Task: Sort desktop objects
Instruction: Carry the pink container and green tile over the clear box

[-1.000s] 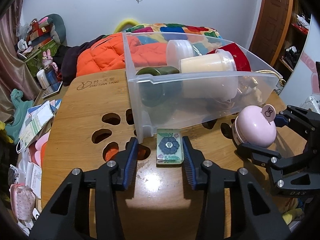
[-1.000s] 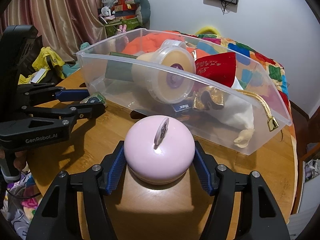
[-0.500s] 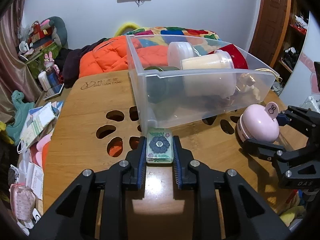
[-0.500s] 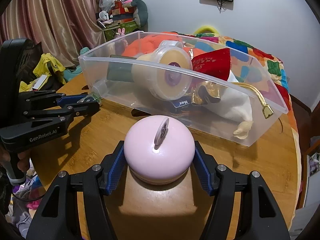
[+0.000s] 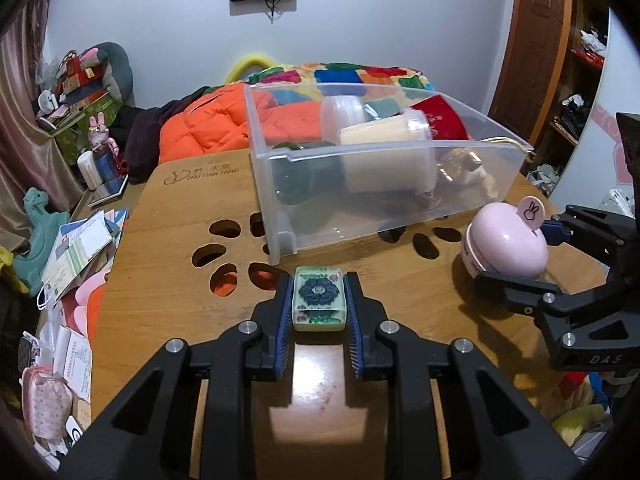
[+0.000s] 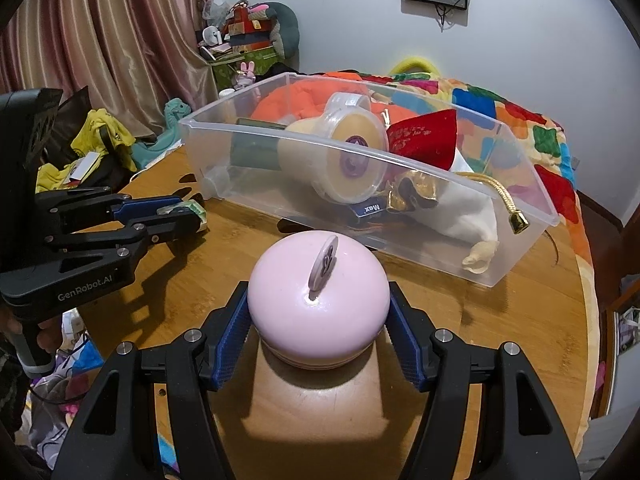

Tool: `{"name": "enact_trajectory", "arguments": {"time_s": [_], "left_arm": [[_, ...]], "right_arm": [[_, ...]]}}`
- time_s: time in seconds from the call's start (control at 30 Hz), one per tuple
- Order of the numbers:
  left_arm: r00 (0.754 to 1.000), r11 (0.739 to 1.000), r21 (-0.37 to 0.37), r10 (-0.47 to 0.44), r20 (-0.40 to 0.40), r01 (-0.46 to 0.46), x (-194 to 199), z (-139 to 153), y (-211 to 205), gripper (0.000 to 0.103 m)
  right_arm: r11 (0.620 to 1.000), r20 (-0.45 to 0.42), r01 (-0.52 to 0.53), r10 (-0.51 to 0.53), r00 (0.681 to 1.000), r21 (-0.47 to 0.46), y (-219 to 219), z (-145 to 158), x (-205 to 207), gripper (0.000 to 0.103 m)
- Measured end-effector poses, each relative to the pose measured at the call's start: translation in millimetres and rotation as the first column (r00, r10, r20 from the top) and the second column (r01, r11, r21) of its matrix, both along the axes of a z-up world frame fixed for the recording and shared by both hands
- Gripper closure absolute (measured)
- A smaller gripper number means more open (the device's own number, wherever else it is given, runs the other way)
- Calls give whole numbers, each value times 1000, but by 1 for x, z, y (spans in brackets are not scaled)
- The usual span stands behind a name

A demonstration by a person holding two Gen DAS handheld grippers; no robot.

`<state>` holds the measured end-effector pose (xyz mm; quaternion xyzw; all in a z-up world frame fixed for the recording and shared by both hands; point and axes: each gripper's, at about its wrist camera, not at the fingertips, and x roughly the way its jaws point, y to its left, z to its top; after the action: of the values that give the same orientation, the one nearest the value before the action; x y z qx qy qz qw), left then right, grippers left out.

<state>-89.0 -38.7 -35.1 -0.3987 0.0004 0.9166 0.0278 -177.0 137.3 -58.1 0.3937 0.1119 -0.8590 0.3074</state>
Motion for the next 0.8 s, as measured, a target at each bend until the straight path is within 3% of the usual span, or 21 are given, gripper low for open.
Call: {"name": "enact_trajectory", "arguments": {"time_s": [0.8], "left_arm": [[993, 999, -7, -44, -112, 43, 21, 49, 33, 79]], "right_arm": [[999, -98, 39, -40, 994, -11, 23, 39, 30, 43]]}}
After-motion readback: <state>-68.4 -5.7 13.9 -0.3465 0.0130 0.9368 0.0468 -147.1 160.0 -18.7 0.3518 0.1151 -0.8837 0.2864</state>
